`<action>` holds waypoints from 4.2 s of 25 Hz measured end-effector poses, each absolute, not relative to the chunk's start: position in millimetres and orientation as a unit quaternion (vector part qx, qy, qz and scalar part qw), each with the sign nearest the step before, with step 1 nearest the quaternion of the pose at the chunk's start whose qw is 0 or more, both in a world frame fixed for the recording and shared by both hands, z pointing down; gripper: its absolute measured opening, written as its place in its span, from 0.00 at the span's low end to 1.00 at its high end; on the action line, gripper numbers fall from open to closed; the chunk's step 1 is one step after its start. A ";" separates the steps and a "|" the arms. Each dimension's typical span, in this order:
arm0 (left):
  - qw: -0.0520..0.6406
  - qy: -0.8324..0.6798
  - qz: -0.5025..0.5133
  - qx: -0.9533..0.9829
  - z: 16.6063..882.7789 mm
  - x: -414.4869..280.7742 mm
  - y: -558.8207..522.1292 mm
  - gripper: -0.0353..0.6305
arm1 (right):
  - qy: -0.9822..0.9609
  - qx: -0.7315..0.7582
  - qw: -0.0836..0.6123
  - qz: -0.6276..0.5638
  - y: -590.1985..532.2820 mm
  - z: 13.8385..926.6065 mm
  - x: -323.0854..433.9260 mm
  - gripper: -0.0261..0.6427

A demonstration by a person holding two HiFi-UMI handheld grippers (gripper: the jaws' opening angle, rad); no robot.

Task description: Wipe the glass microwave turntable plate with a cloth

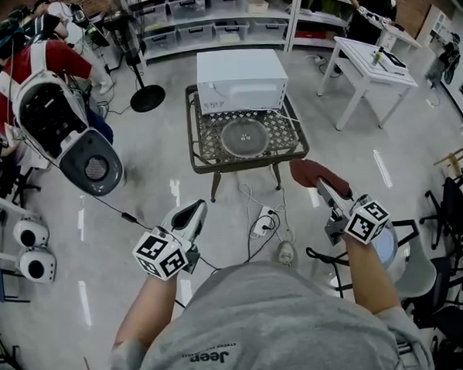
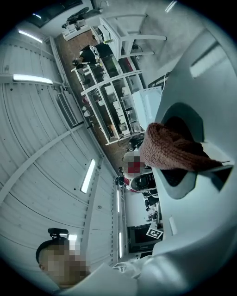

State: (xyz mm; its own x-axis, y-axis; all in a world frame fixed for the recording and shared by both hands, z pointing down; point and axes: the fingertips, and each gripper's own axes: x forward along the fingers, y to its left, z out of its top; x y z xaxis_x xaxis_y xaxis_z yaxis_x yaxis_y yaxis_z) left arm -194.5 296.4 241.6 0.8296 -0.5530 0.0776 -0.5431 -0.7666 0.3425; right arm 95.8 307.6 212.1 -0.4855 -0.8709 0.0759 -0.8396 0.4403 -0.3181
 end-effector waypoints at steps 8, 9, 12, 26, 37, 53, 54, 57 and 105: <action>0.180 -0.379 -0.014 0.907 254.2 -90.3 223.5 0.05 | 0.887 -0.425 0.039 -0.178 201.4 236.5 186.6 0.19; 0.179 -0.387 -0.011 0.905 253.6 -75.3 217.4 0.05 | 0.893 -0.412 0.033 -0.178 190.6 238.4 195.8 0.19; 0.173 -0.407 -0.010 0.897 248.2 -38.7 199.0 0.05 | 0.908 -0.378 0.024 -0.177 156.5 241.9 219.9 0.19; 0.175 -0.413 0.005 0.894 255.4 -11.4 123.6 0.05 | 0.922 -0.344 0.038 -0.177 64.5 243.0 217.2 0.19; 0.190 -0.293 0.005 0.937 283.4 -79.5 -10.4 0.05 | 0.880 -0.442 0.042 -0.168 -8.9 248.7 151.7 0.19; 0.185 -0.307 0.079 0.930 389.3 -95.3 -79.2 0.05 | 0.897 -0.408 -0.019 -0.167 -96.5 280.2 111.6 0.19; 0.182 -0.324 0.081 0.925 402.2 -89.4 -81.6 0.05 | 0.906 -0.390 -0.024 -0.160 -100.8 288.6 115.6 0.19; 0.184 -0.377 0.098 0.902 442.2 -72.7 -87.5 0.05 | 0.928 -0.338 -0.036 -0.153 -108.8 316.2 126.4 0.19; 0.105 -0.365 0.346 0.858 665.2 -63.1 -130.0 0.05 | 0.925 -0.288 -0.244 -0.044 -202.7 600.1 -23.8 0.19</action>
